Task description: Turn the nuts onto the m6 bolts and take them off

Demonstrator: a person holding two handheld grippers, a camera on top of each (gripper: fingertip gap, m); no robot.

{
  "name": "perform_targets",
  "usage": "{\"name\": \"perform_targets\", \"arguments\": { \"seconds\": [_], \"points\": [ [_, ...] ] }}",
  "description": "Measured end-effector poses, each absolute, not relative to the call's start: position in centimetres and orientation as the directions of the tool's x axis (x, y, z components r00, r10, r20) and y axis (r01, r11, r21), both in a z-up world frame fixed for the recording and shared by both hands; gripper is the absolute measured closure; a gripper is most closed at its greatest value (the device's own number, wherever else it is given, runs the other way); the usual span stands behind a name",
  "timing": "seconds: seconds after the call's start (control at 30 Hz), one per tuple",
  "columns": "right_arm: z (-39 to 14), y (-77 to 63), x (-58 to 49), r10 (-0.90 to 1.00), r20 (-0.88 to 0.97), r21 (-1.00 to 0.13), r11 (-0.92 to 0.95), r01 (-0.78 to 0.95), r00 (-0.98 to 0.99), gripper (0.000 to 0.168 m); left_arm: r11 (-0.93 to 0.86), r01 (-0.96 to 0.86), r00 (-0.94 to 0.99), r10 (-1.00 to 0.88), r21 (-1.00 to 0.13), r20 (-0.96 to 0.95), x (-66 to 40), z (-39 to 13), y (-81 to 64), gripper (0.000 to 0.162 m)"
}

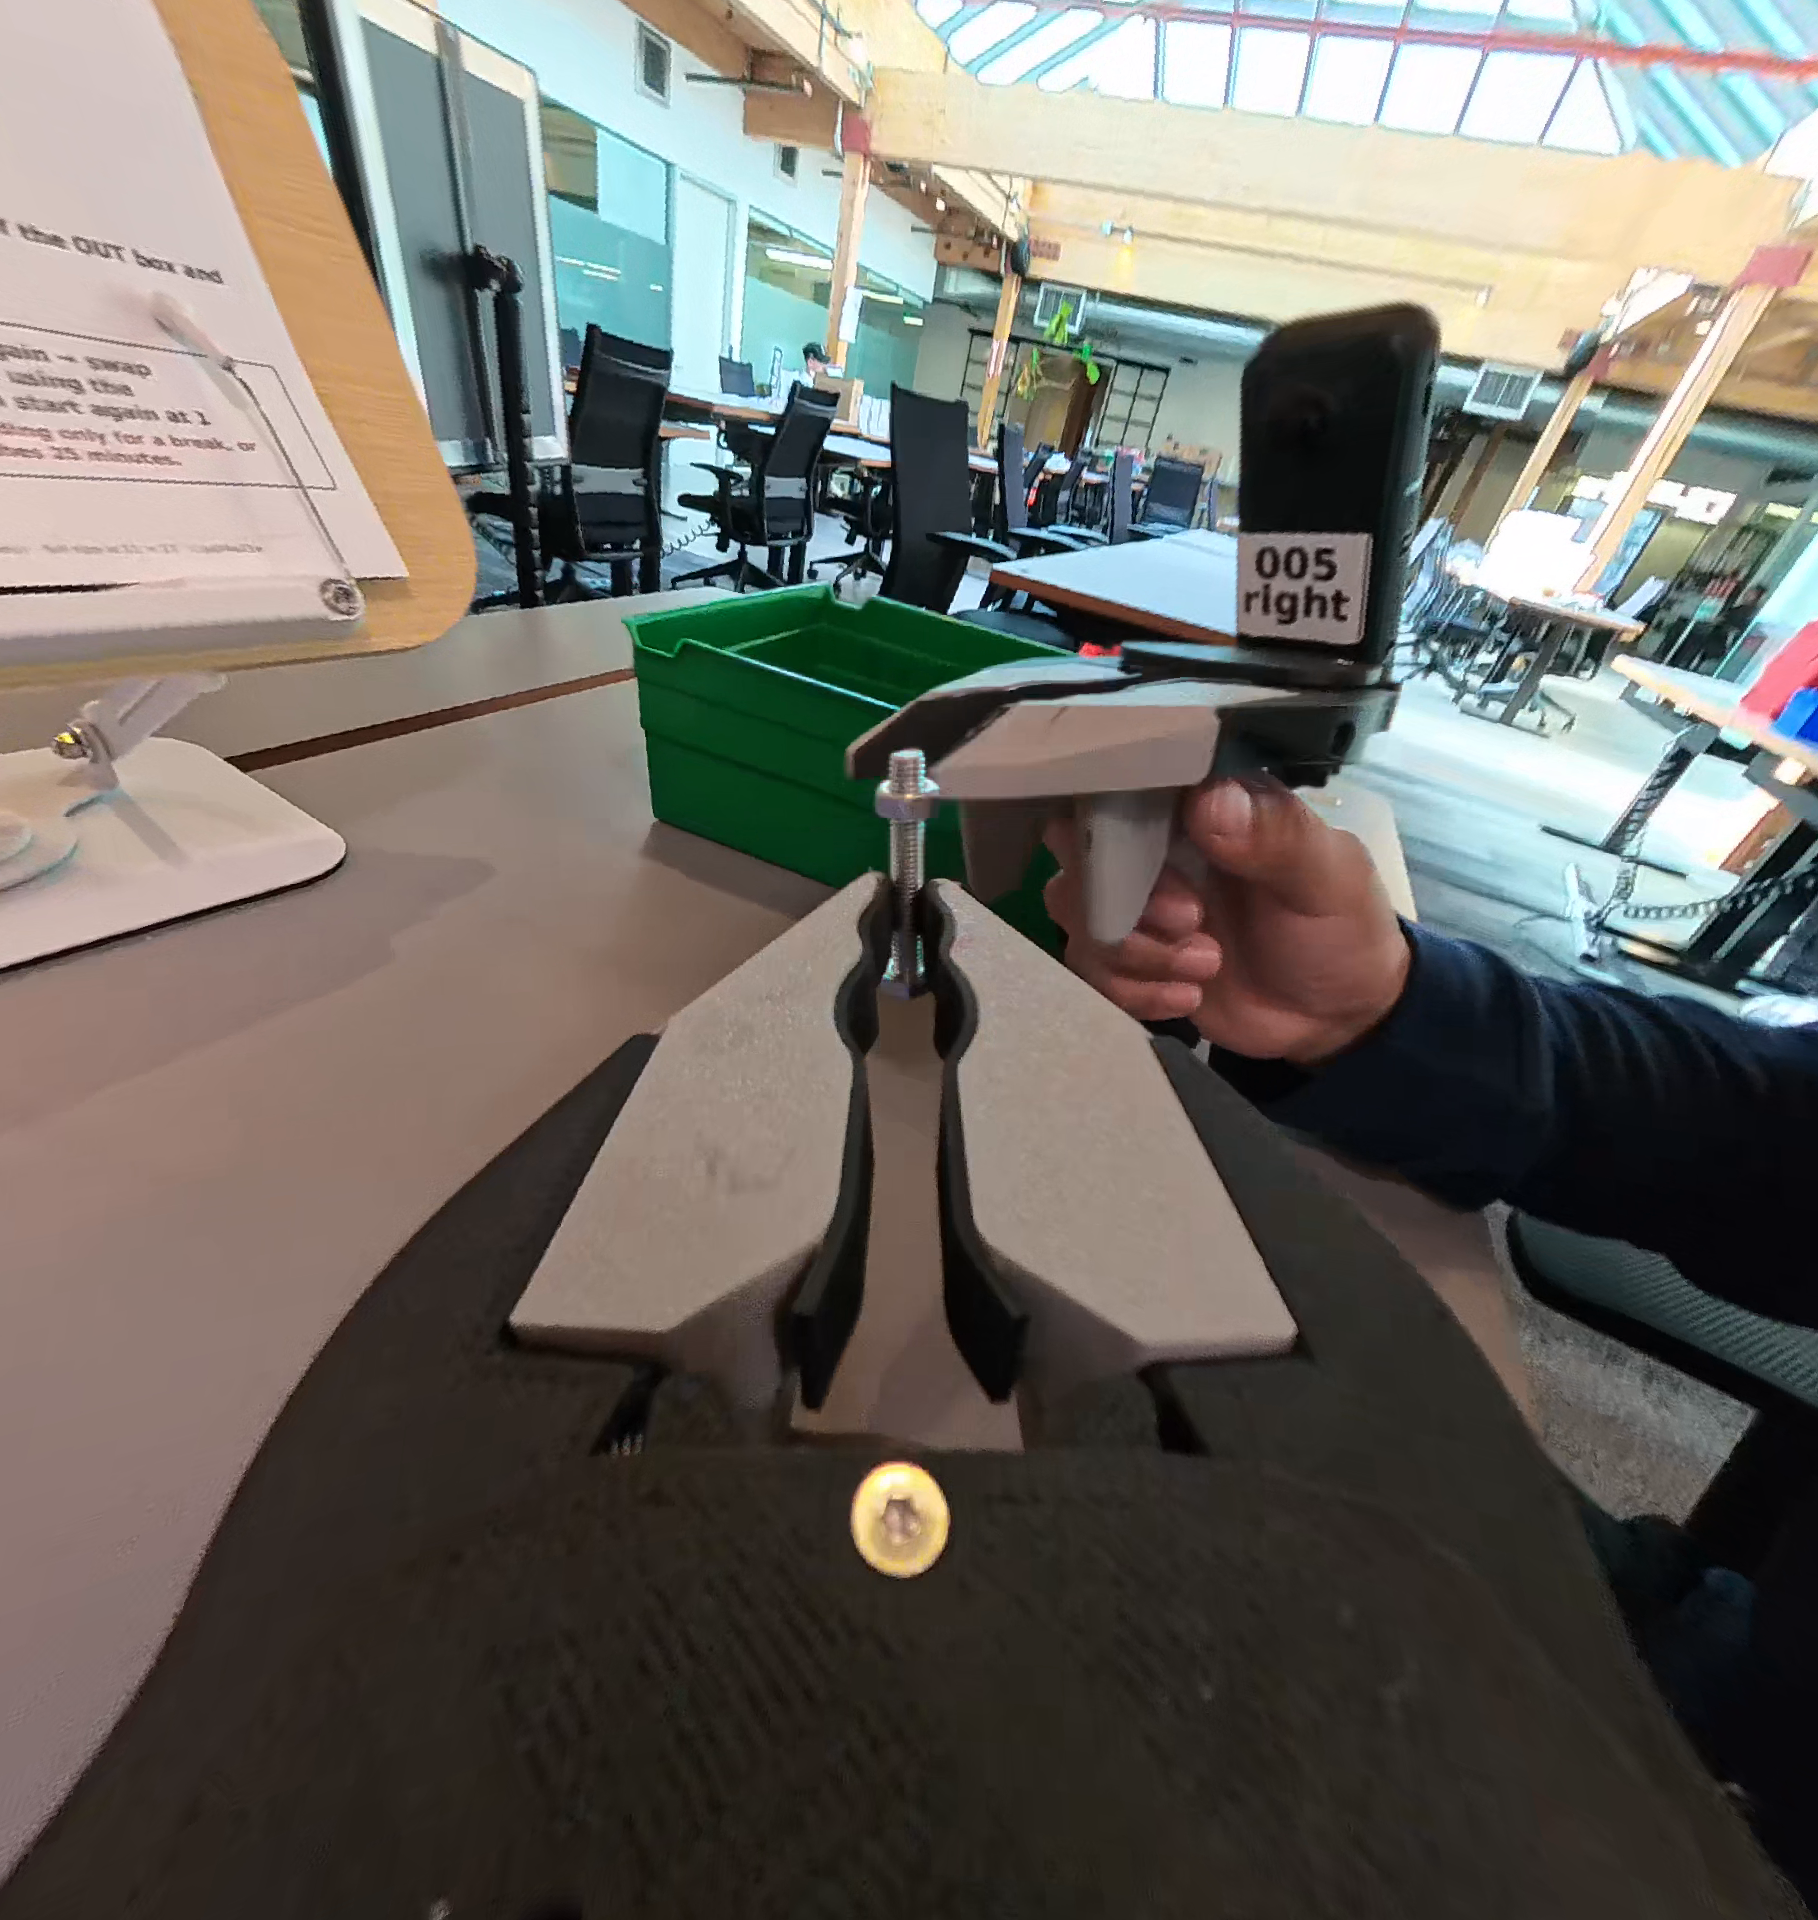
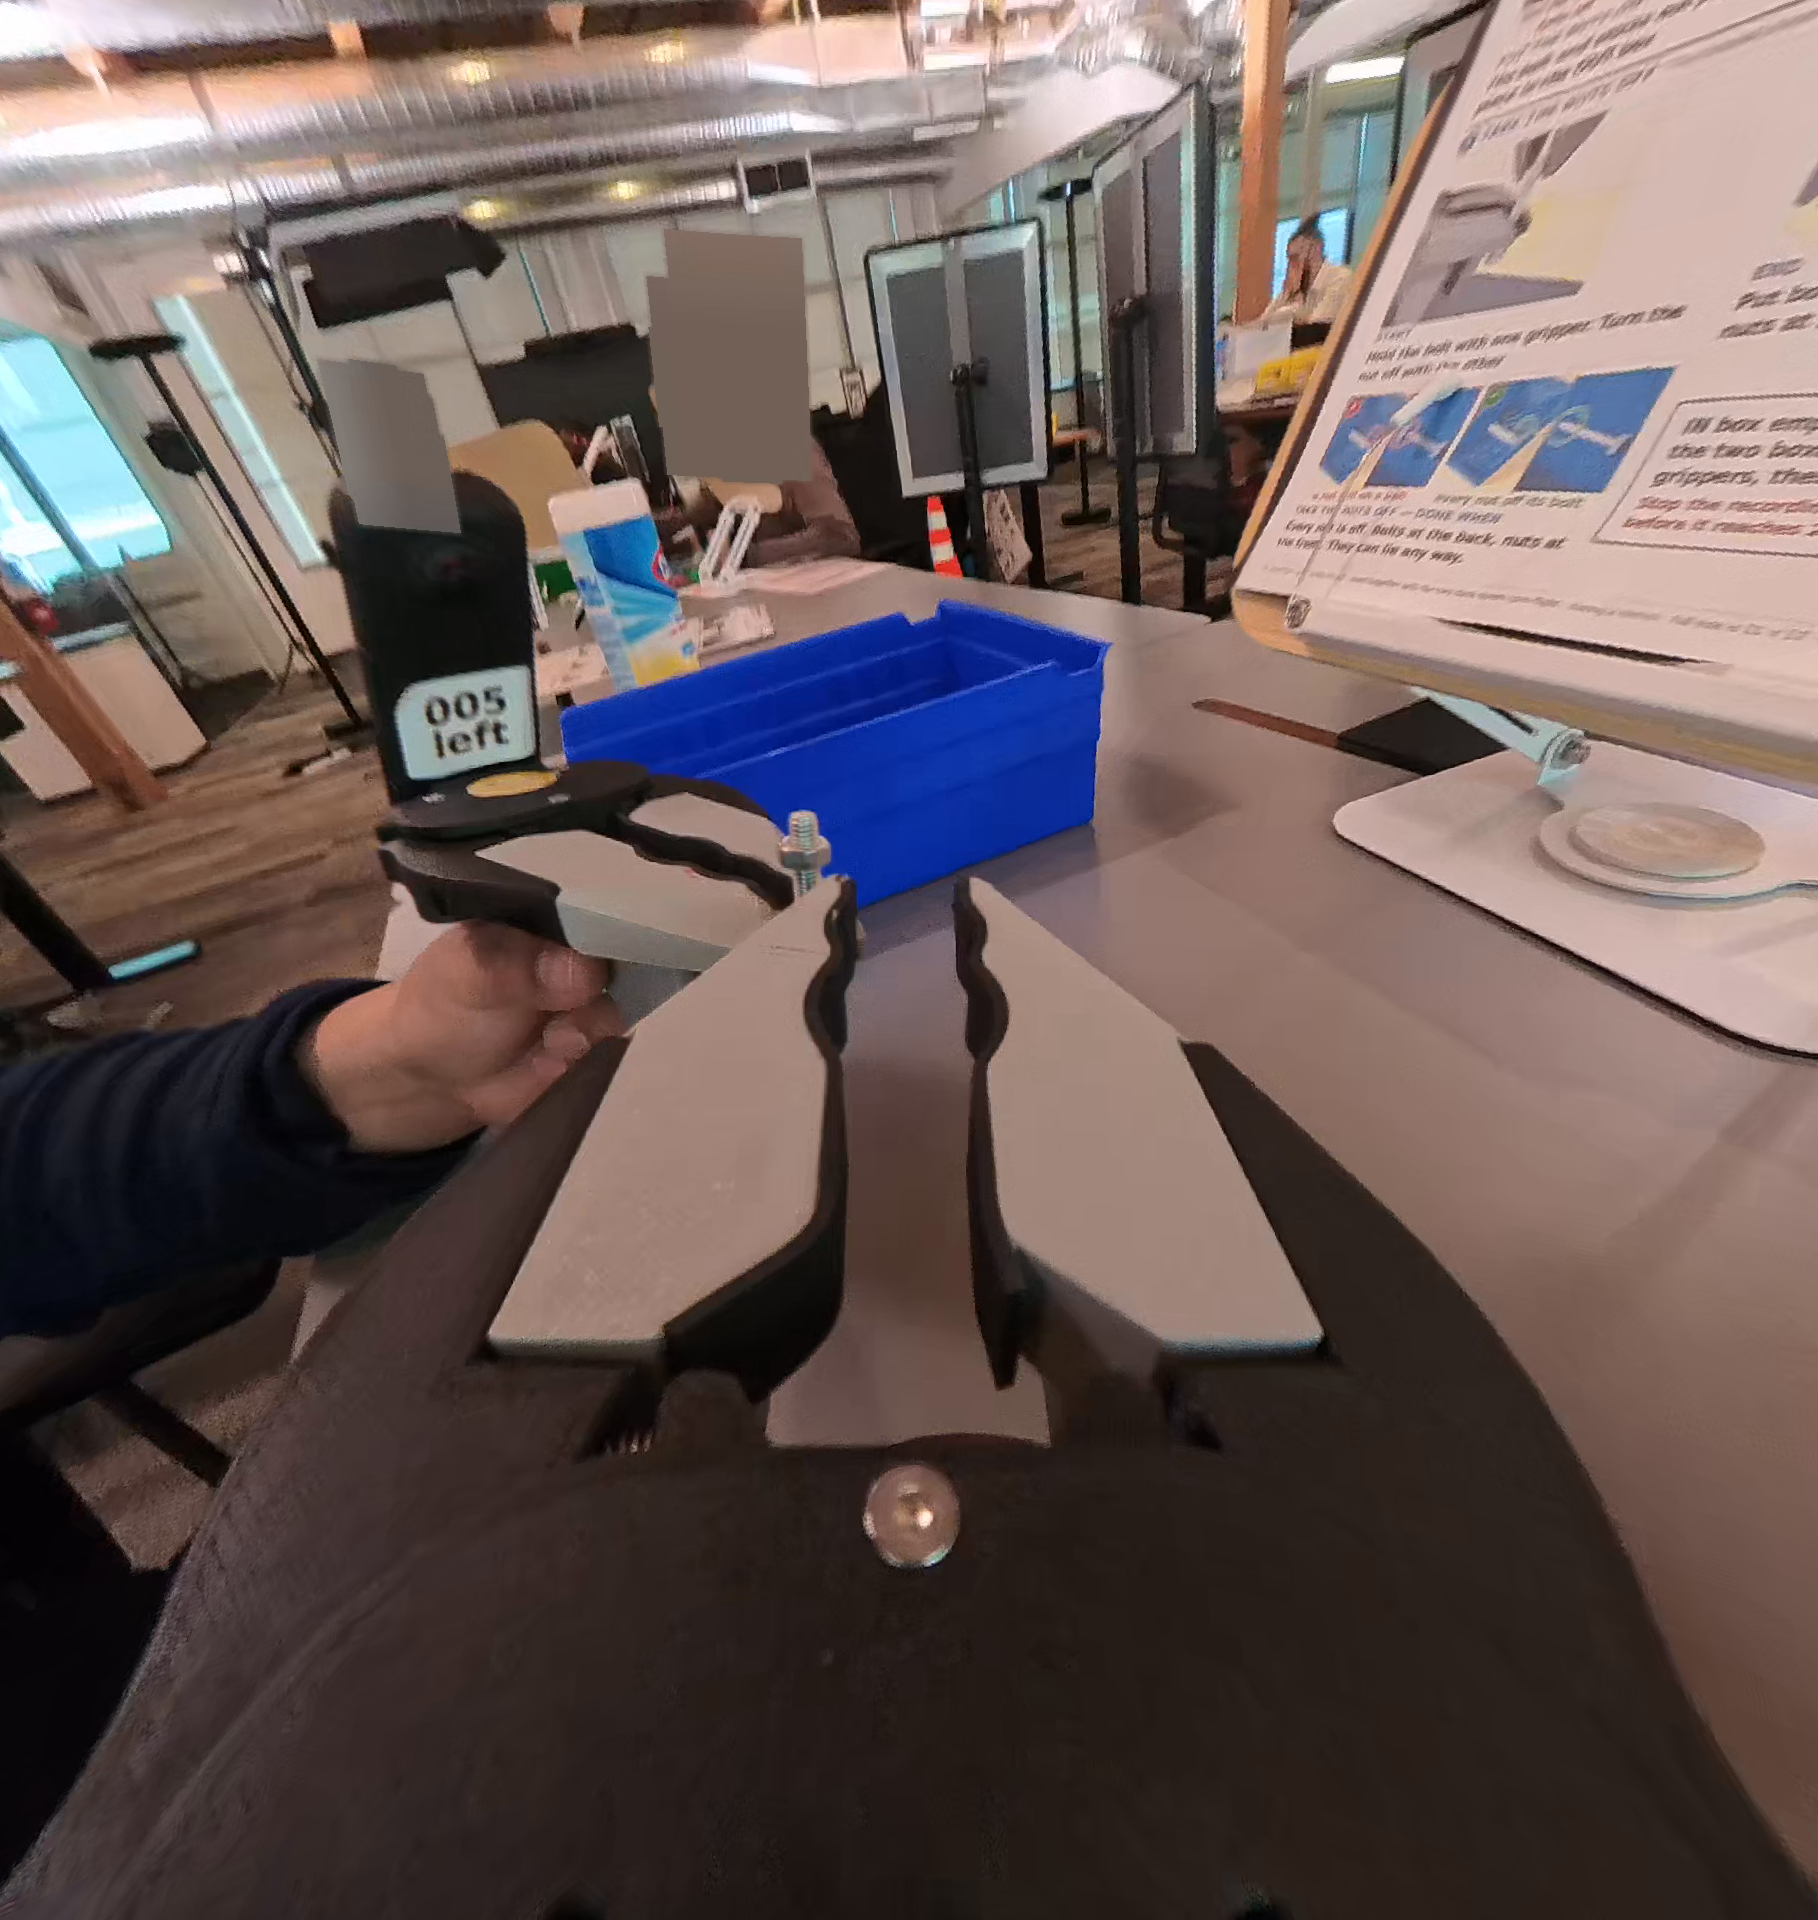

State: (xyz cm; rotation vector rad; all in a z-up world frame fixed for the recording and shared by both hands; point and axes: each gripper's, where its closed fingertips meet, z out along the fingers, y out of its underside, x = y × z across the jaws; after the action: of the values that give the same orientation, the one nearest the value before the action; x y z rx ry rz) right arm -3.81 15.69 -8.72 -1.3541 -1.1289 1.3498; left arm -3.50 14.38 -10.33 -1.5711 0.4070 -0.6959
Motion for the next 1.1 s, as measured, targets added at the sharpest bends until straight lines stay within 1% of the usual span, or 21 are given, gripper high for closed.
{"name": "perform_targets", "arguments": {
  "seconds": [0.07,0.13,0.33,0.4,0.53,0.67,0.73,0.83,1.1],
  "points": [
    [-8.3,15.6,-3.5,0.972,-0.232,-0.973,-0.233,-0.009,-0.047,0.151,-0.122,0.156,0.766,-0.612,-0.980,0.198,-4.2,-10.3,14.5,0.158],
    [-8.2,15.1,-3.7,0.965,-0.247,-0.969,-0.249,-0.007,-0.083,0.147,-0.119,0.144,0.776,-0.603,-0.982,0.187,-4.4,-10.4,14.6,0.158],
    [-8.8,12.8,-4.9,0.979,-0.164,-0.986,-0.162,0.029,-0.122,0.145,-0.105,0.075,0.772,-0.624,-0.992,0.124,-2.6,-11.0,14.4,0.159],
    [-8.7,12.6,-4.9,0.977,-0.169,-0.986,-0.167,0.026,-0.134,0.138,-0.103,0.076,0.784,-0.608,-0.992,0.123,-2.9,-10.9,14.6,0.158],
    [-8.5,14.3,-4.2,0.977,-0.200,-0.980,-0.200,0.009,-0.073,0.140,-0.101,0.112,0.807,-0.571,-0.989,0.149,-4.3,-10.7,15.0,0.159],
    [-8.4,13.1,-4.4,0.967,-0.209,-0.978,-0.209,0.015,-0.144,0.144,-0.107,0.083,0.798,-0.588,-0.991,0.130,-3.6,-11.0,14.9,0.159],
    [-9.0,12.5,-5.0,0.967,-0.203,-0.979,-0.199,0.042,-0.153,0.140,-0.107,0.056,0.782,-0.614,-0.993,0.110,-2.6,-11.2,14.6,0.159],
    [-9.5,11.8,-5.6,0.964,-0.203,-0.979,-0.194,0.066,-0.174,0.139,-0.100,0.017,0.764,-0.641,-0.995,0.078,-1.4,-11.4,14.3,0.159],
    [-9.0,13.9,-4.4,0.976,-0.193,-0.981,-0.190,0.041,-0.101,0.142,-0.111,0.039,0.813,-0.575,-0.993,0.096,-3.9,-11.4,14.9,0.158]
  ]
}}
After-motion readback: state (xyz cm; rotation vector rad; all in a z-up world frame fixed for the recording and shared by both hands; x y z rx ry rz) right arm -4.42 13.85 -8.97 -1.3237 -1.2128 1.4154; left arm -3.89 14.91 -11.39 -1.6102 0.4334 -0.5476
